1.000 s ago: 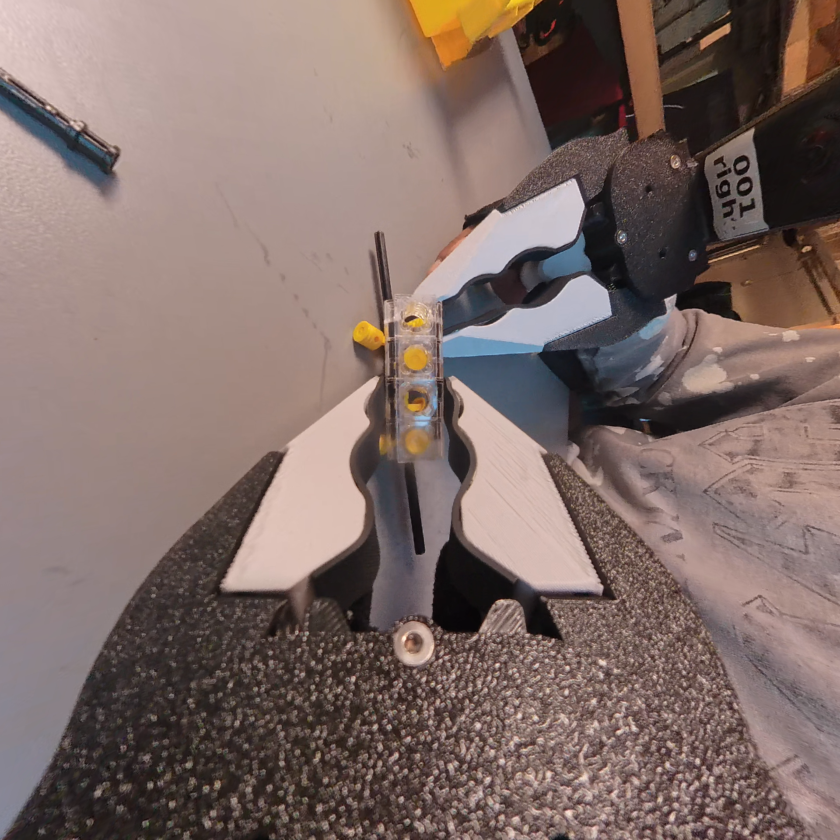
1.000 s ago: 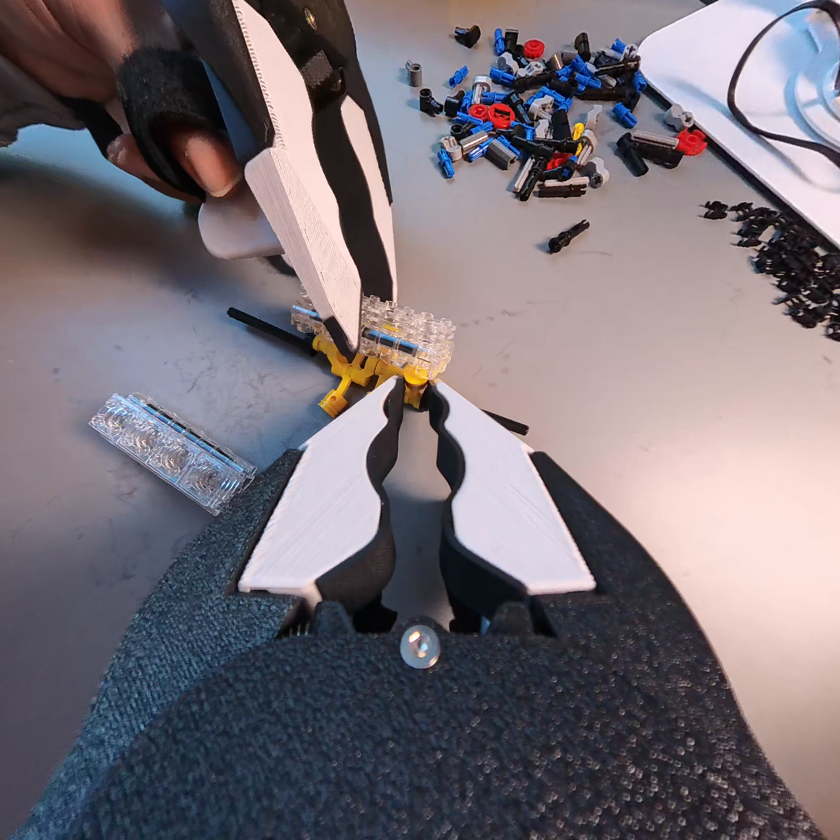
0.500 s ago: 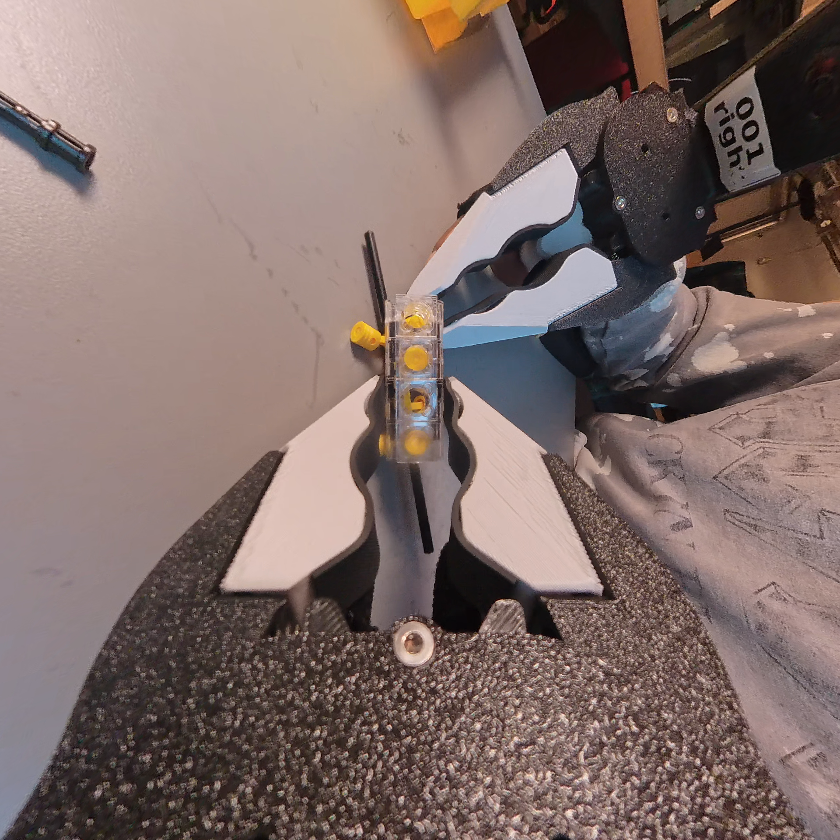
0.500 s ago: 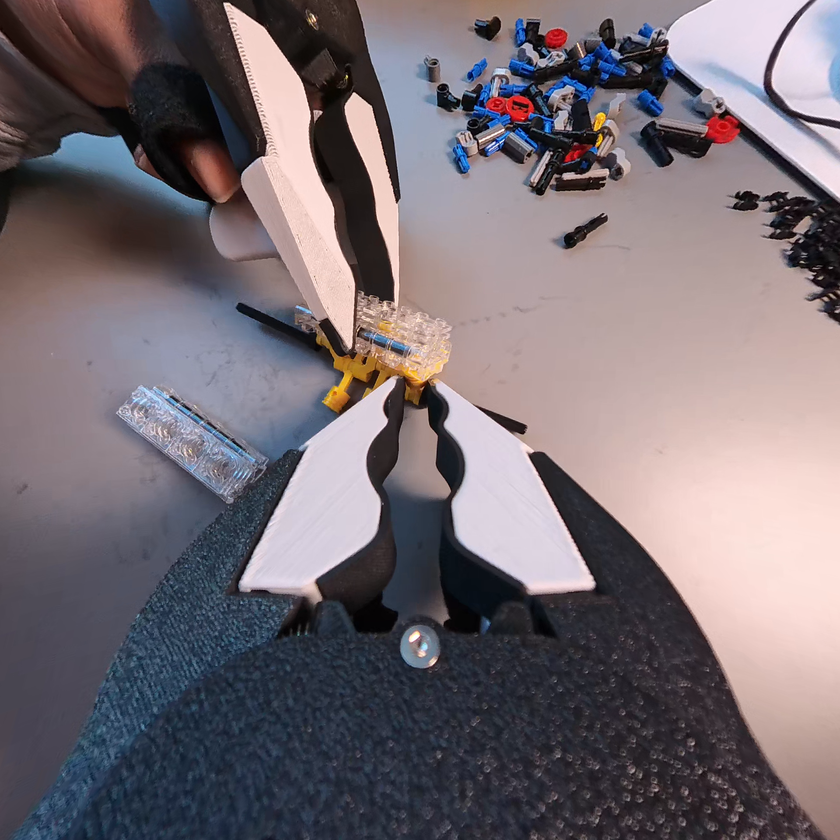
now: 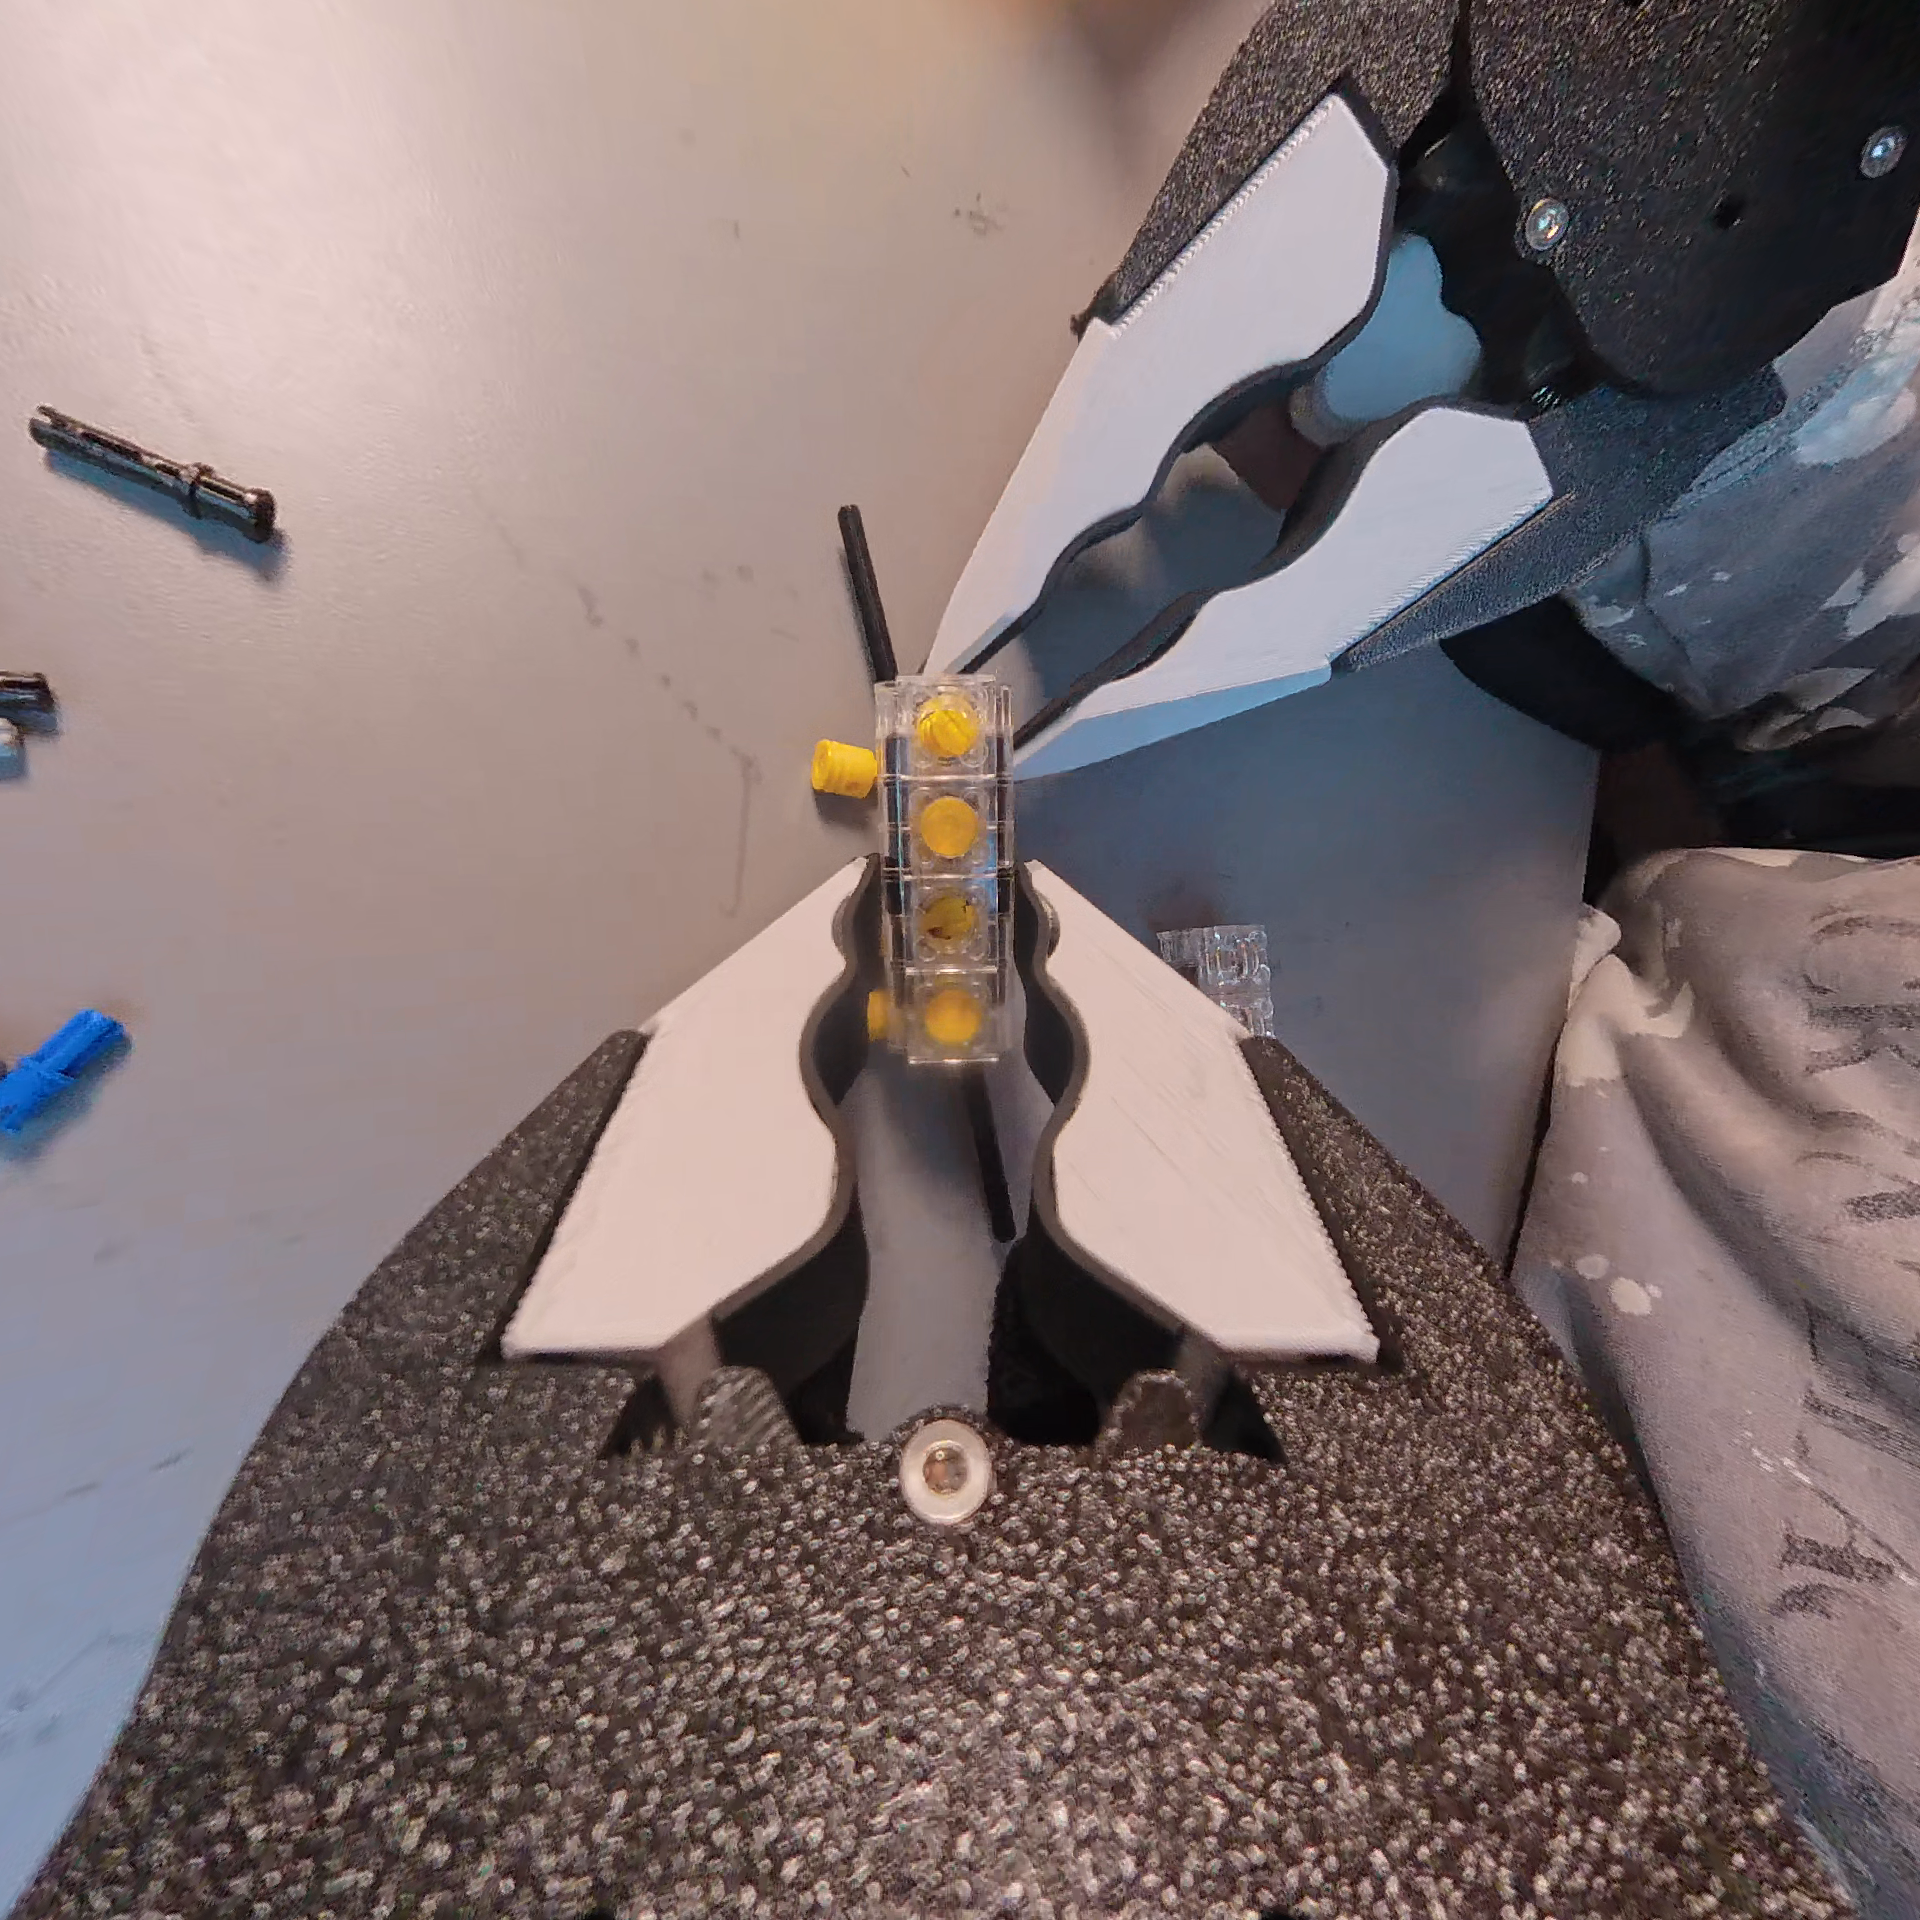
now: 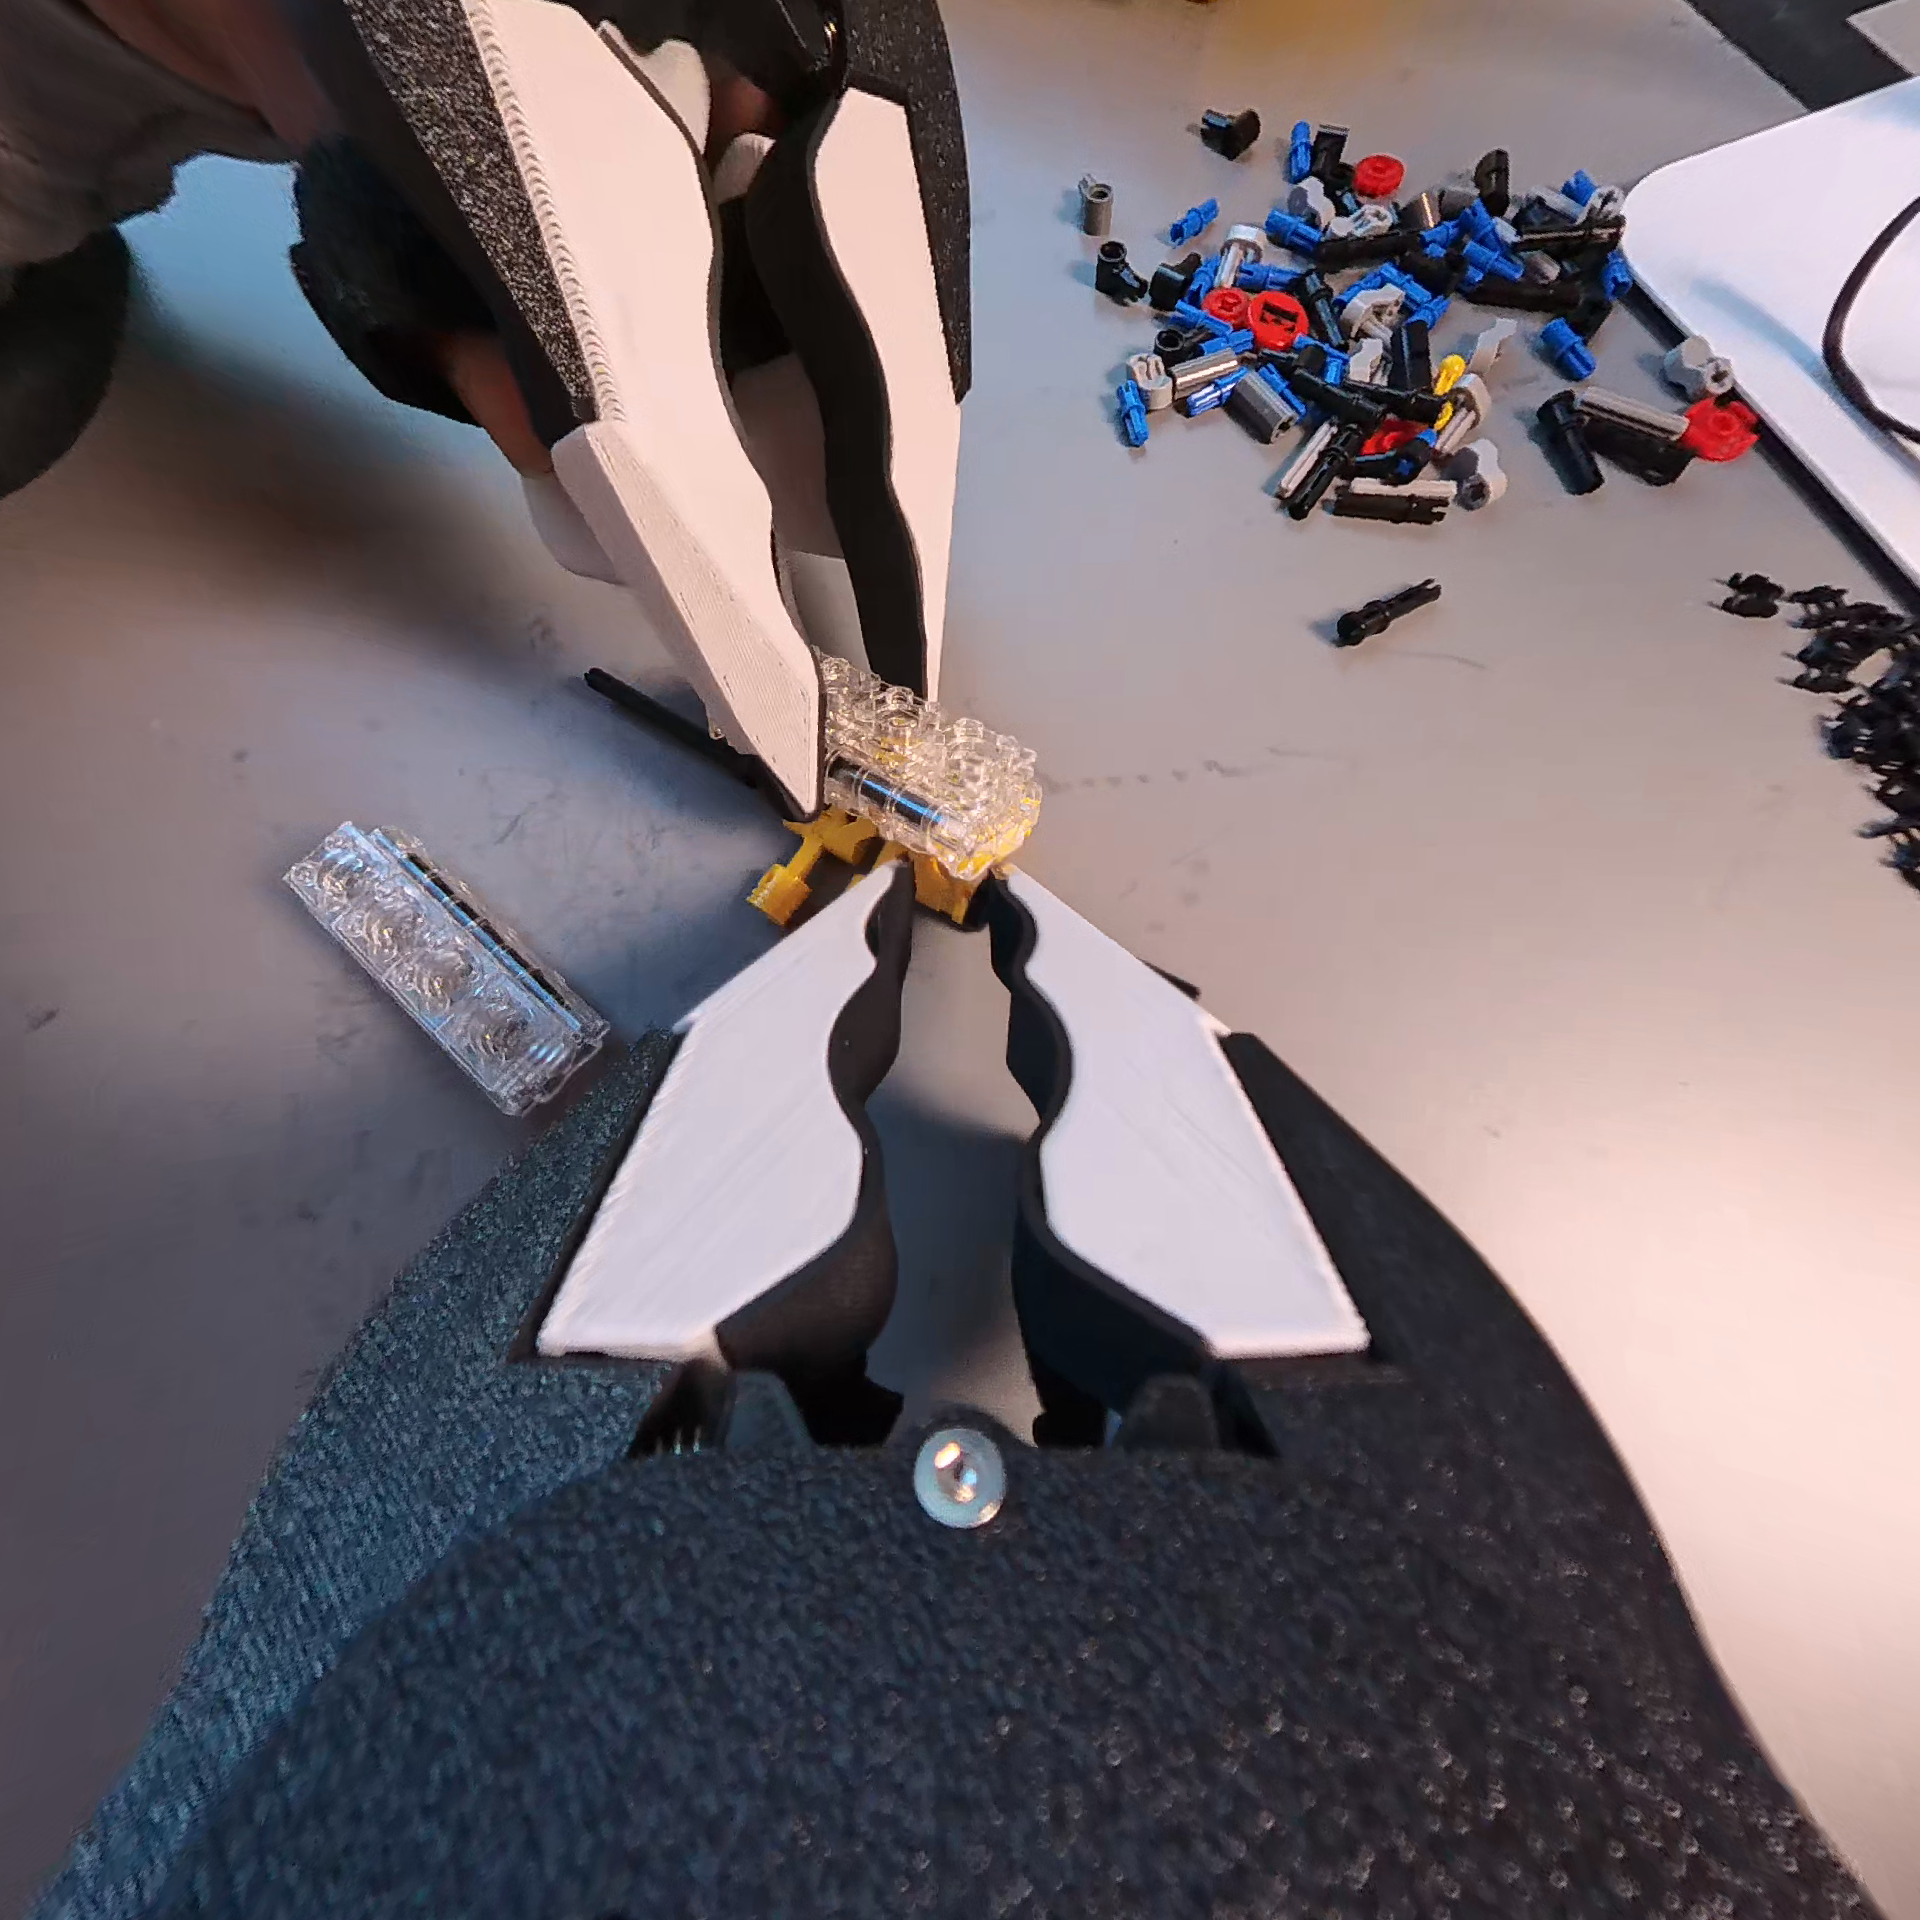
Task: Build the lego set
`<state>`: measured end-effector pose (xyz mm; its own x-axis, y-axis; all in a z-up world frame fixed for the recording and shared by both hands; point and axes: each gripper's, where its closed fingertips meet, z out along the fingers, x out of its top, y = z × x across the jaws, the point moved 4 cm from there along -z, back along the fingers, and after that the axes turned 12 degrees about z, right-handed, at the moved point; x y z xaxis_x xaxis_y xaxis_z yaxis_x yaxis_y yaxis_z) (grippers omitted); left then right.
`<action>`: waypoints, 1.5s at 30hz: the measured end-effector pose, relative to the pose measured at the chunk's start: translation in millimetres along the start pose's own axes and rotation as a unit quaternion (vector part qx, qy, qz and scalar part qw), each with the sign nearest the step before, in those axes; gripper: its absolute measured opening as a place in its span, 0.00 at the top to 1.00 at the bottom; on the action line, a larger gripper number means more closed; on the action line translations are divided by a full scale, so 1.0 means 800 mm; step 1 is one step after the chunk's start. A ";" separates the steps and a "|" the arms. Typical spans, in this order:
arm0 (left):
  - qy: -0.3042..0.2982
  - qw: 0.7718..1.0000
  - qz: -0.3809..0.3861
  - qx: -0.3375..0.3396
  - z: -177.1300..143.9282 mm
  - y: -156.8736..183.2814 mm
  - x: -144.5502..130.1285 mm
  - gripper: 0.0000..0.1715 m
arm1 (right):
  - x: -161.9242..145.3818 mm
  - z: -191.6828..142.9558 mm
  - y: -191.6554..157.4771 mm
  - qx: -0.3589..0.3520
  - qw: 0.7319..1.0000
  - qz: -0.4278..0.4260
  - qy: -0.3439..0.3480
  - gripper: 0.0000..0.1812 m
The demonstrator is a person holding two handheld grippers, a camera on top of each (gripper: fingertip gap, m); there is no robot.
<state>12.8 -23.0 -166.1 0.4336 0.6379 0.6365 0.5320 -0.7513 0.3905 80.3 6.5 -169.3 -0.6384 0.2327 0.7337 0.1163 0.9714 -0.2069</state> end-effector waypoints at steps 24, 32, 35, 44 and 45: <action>-0.053 0.992 0.091 0.065 -0.005 -0.001 -0.004 0.86 | 0.010 0.012 0.018 0.075 0.966 -0.243 -0.039 0.91; -0.098 0.974 0.174 0.106 -0.009 0.003 -0.009 0.86 | 0.012 0.023 0.014 0.228 0.953 -0.177 -0.096 0.98; -0.118 0.962 0.215 0.123 -0.009 0.008 -0.011 0.86 | 0.011 0.022 0.010 0.223 0.958 -0.141 -0.110 1.00; -0.145 0.944 0.263 0.139 -0.006 0.015 -0.013 0.86 | -0.004 0.010 -0.007 0.174 0.976 -0.095 -0.096 0.96; -0.147 0.943 0.265 0.141 -0.006 0.015 -0.013 0.86 | -0.006 0.006 -0.006 0.169 0.975 -0.111 -0.092 0.93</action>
<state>11.0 -39.1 -164.8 0.8531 0.2369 0.4648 0.3388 -0.9291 -0.1484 79.0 0.7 -175.0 -0.7481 -0.0239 0.6631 -0.2782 0.9186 -0.2807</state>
